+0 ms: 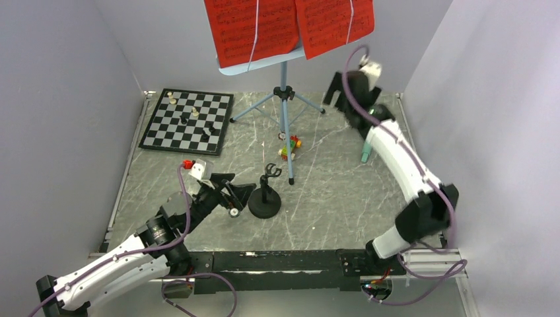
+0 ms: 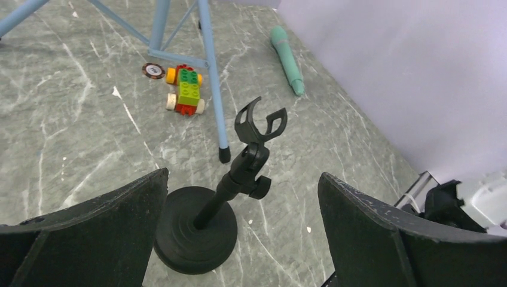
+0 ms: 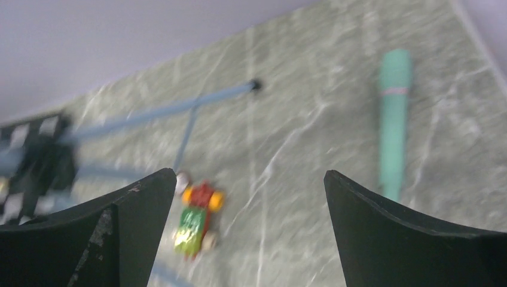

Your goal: Pack up the instrument practice props

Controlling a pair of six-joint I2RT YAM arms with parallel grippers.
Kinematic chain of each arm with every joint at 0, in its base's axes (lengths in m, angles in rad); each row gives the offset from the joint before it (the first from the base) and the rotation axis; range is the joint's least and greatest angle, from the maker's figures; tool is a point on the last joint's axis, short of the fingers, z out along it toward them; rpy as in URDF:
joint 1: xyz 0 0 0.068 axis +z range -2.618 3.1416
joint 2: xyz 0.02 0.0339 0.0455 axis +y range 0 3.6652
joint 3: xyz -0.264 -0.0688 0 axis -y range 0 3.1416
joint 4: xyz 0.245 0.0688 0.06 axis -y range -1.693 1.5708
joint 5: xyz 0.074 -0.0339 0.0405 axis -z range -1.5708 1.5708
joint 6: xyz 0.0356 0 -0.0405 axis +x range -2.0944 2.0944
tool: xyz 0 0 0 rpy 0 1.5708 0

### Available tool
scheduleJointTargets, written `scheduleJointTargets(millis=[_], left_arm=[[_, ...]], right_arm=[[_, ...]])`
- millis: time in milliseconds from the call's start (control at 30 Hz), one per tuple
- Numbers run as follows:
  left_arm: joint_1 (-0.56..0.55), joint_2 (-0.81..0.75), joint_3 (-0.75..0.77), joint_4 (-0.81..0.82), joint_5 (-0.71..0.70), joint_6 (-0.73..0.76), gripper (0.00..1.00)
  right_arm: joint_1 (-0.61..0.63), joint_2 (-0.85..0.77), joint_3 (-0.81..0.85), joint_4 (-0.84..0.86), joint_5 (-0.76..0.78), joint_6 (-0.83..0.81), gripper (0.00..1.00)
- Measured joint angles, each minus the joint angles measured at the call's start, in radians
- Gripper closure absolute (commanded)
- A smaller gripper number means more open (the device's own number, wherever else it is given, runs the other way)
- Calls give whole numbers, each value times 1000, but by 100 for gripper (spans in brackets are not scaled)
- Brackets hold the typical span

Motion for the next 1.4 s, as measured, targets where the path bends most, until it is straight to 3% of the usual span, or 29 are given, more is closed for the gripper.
scheduleJointTargets(millis=[133,233,333,533,767,1000,1167,1400], left_arm=[[0,-2,0,-14,-44,0,1],[0,-15,0,-23,-72,5,1],[0,-31,0,-27,-82,19,1],[0,-5,0,-23,-69,58,2],[0,98,-2,49,-1,87,8],[0,259,43,71,26,118,14],[0,333,84,79,34,149,18],[0,406,124,97,54,182,16]], right_arm=[[211,-242,-336,166,81,55,0],[183,-396,-616,267,32,92,0],[161,-478,-761,321,-73,92,0],[296,-563,-875,438,-215,27,1],[488,-621,-1082,533,-234,-27,8],[673,-675,-1240,674,-204,-56,9],[717,-680,-1290,726,-183,-54,8],[730,-680,-1290,759,-171,-53,8]])
